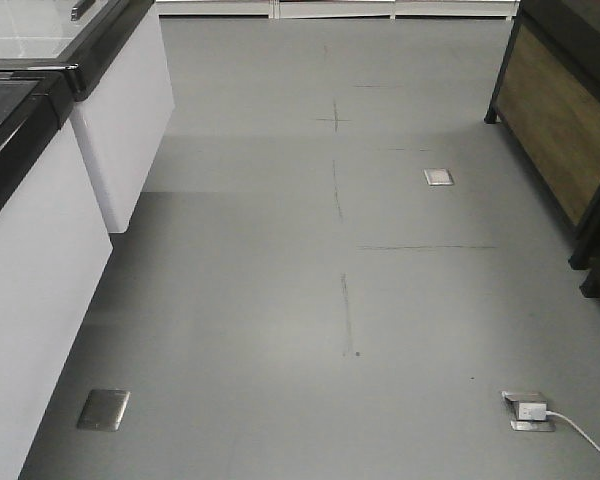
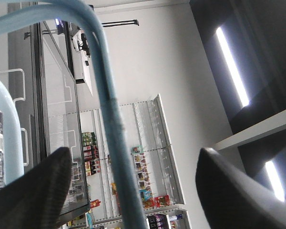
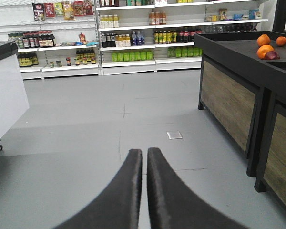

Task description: Left arm holds basket, right arm returns cookies

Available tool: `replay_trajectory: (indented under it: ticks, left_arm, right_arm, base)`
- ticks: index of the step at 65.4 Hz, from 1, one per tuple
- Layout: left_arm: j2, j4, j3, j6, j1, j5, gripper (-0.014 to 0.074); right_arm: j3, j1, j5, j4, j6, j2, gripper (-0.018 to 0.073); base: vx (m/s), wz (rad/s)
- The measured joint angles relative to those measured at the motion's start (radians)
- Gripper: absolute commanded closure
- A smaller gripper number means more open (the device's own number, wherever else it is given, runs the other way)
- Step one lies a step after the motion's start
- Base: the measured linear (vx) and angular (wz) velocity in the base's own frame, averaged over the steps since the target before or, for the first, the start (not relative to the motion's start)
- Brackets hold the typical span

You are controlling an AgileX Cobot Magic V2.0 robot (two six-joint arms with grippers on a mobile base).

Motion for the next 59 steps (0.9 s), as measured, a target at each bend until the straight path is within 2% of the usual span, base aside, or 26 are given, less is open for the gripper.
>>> replay_trajectory:
  ticks: [13,46,59]
  left_arm:
    - [0.006,-0.001,0.000,0.000,0.000,-0.017,0.0188]
    - [0.008,-0.053,0.000,-0.020,0.000,-0.020,0.0606]
    - [0.007,-0.054,0.000,-0.030,0.000,-0.025,0.0604]
  right_arm:
    - [0.000,0.000,0.000,0.000,0.000,0.000,0.0565]
    - [0.000,0.000,0.000,0.000,0.000,0.000,0.0565]
    - [0.000,0.000,0.000,0.000,0.000,0.000,0.0565]
  base:
    - [0.00,0.00]
    - [0.00,0.00]
    - [0.00,0.00]
